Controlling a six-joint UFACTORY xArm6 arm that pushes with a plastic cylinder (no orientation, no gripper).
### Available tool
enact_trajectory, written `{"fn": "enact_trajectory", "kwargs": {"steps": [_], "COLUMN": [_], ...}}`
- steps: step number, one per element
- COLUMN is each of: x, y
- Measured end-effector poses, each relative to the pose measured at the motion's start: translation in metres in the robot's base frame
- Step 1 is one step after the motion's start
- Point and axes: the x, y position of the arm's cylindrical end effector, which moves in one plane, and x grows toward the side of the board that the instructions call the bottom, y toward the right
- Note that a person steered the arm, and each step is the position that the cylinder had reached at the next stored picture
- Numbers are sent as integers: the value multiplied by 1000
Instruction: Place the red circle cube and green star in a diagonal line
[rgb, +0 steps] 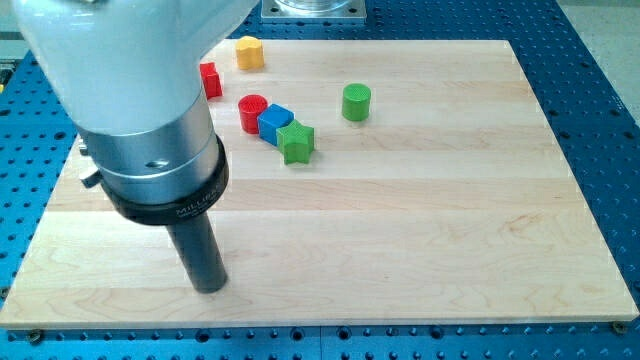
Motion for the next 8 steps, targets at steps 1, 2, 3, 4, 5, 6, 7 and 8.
{"fn": "enact_trajectory", "kwargs": {"steps": [1, 2, 3, 4, 5, 6, 7, 8], "x": [-61, -90, -142, -182, -185, -187, -202, -233], "y": [8, 61, 80, 104, 85, 49, 122, 133]}}
